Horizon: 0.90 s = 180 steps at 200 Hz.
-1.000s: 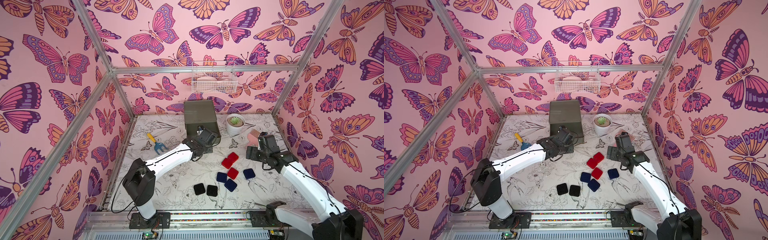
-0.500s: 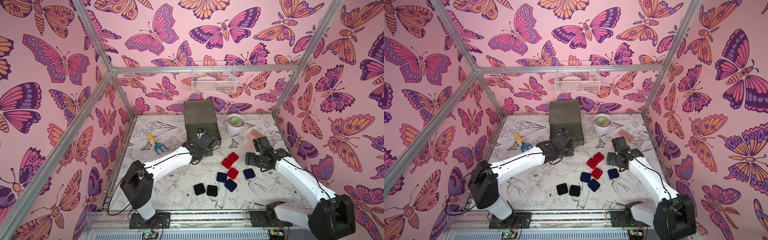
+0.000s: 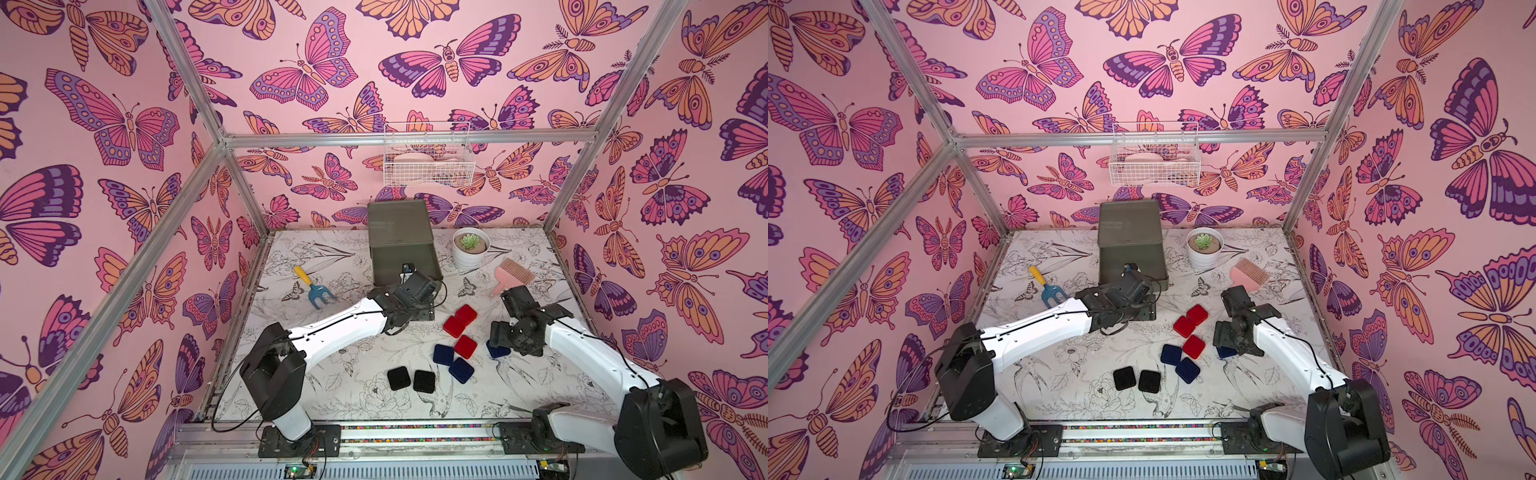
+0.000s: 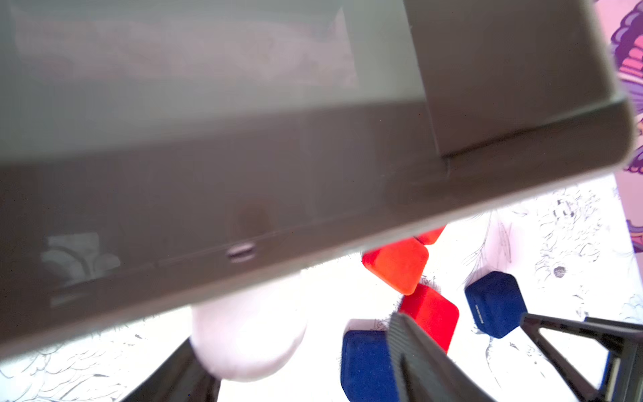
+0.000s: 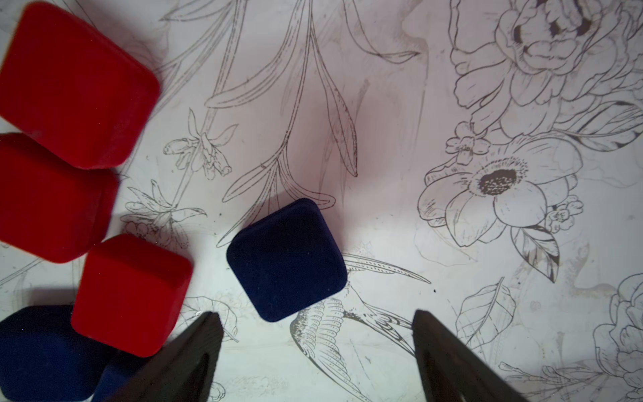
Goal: Place the brooch boxes into the drawer by color
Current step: Open the drawer in the storage box, then pick up the brooch box from the center of the board.
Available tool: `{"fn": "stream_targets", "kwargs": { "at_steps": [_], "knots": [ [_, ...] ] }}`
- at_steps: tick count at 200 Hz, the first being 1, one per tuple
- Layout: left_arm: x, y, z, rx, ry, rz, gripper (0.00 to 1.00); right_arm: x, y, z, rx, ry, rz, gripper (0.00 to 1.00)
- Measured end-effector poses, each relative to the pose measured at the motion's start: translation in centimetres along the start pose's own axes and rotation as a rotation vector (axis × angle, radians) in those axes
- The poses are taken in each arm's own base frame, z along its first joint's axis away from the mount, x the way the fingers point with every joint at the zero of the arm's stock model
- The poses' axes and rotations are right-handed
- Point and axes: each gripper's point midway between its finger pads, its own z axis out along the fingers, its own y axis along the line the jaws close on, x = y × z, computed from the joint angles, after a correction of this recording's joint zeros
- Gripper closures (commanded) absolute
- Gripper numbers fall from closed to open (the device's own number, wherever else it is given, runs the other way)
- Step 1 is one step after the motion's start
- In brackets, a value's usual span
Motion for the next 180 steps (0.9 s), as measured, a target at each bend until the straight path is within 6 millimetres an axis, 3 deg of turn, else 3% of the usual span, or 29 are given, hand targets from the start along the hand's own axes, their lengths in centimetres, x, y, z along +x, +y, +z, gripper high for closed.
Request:
{"fn": "stream_targets", "kwargs": {
  "at_steps": [28,109,180],
  "knots": [
    [-0.3,-0.1,-0.6,0.009,-0.01,-0.003,0.14,0.2,0.3,0.5,-0.001,0.018,-0.009,0.1],
    [-2.5,-1.4,-5.6,0.114,-0.096,0.036,0.07,0.8,0.9,2.5,0.01,0.074,-0.033,0.11],
    [-5.6,-0.6,-11.5,0.164,-0.246,0.04,0.03,0.6,1.6,3.7,-0.005,0.09,-0.051,0.21]
  ]
}}
